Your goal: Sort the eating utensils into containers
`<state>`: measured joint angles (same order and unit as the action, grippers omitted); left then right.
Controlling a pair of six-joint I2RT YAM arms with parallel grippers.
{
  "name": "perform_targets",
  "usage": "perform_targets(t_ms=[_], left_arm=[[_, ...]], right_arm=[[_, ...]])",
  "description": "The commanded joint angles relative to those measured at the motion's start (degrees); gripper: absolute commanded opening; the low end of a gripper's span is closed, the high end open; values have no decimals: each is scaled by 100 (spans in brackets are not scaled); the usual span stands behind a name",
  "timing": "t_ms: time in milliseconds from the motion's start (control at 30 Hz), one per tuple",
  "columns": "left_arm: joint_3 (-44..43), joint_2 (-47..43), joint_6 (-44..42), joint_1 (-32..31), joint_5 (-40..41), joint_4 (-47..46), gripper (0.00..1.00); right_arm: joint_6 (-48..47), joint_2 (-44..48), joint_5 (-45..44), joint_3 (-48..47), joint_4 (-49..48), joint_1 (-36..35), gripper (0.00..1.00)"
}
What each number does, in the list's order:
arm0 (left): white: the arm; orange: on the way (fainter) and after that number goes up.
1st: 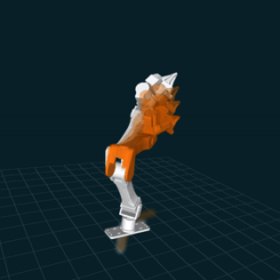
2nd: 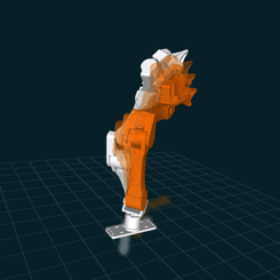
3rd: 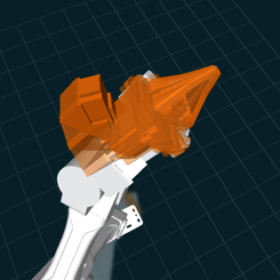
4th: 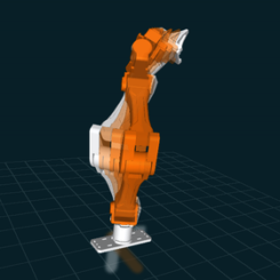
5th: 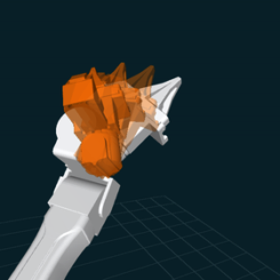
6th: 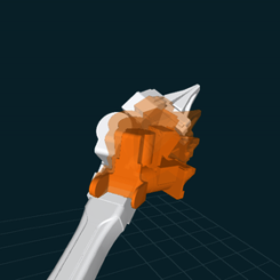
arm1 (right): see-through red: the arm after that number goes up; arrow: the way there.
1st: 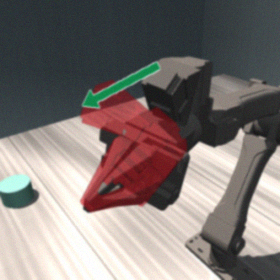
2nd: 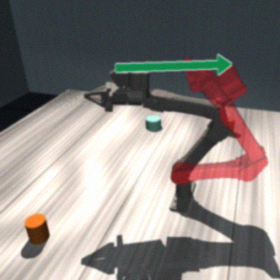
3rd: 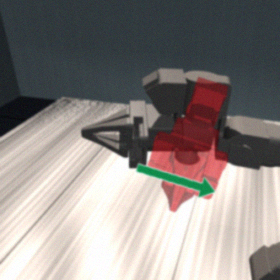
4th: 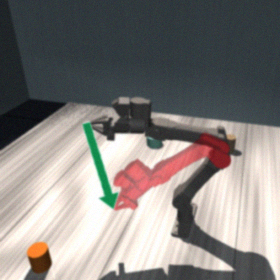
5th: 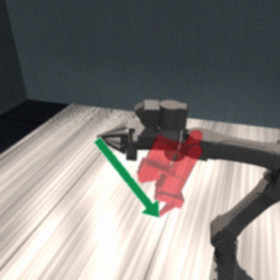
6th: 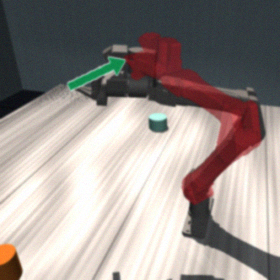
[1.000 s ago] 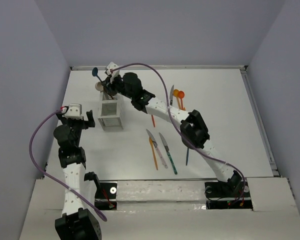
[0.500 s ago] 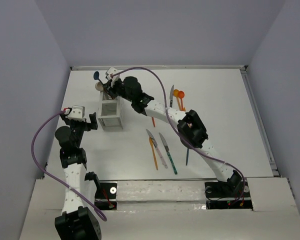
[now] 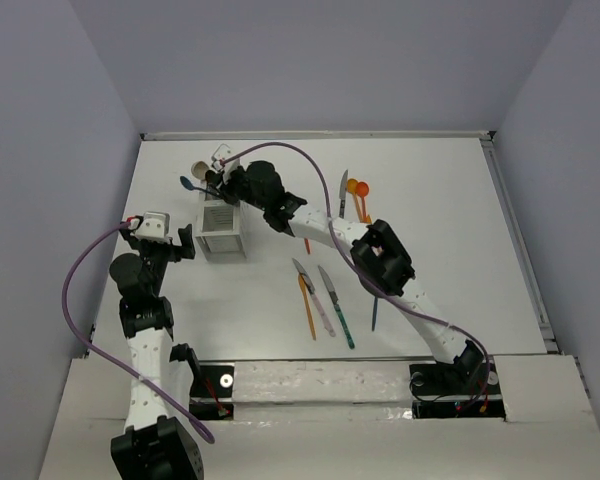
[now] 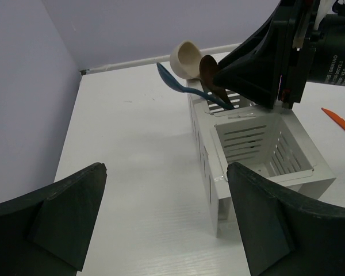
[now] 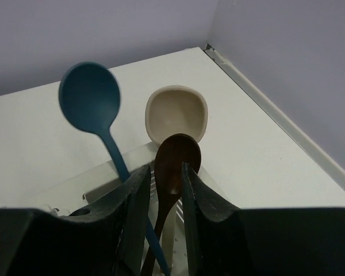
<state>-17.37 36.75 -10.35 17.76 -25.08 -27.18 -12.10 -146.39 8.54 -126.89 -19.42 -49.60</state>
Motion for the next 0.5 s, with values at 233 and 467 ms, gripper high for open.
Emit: perform_targets(t_ms=[233,467], left_arm=[[67,-116,-81,35,-23,-261,99],[-99,-229,-142,43,599,-113,99]], right_arm=[[-170,1550,-203,1304,-334,-49,38],[206,2947,-896,2124,95,-49,38]])
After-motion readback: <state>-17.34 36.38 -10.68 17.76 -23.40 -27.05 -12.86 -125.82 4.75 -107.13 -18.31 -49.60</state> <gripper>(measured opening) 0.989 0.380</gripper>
